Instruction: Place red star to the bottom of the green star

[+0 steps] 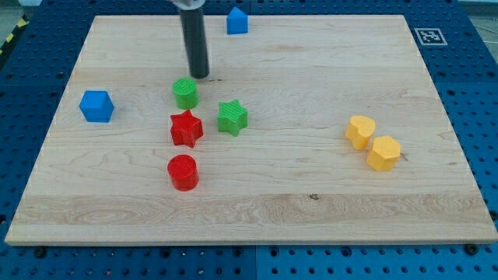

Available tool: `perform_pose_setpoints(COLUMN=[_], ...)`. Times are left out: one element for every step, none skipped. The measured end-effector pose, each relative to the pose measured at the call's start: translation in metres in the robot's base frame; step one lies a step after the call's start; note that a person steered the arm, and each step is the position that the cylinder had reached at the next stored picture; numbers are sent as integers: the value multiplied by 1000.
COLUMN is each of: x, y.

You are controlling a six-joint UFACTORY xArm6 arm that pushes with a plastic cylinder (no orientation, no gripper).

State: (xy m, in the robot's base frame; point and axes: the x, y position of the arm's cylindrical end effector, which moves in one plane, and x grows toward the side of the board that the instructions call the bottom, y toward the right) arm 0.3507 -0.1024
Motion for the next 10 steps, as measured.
perform_pose_setpoints(x=[0,21,54,73,87,106,122,127,139,150], y=[-40,-51,-51,-49,-39,-28,-6,18,41,65])
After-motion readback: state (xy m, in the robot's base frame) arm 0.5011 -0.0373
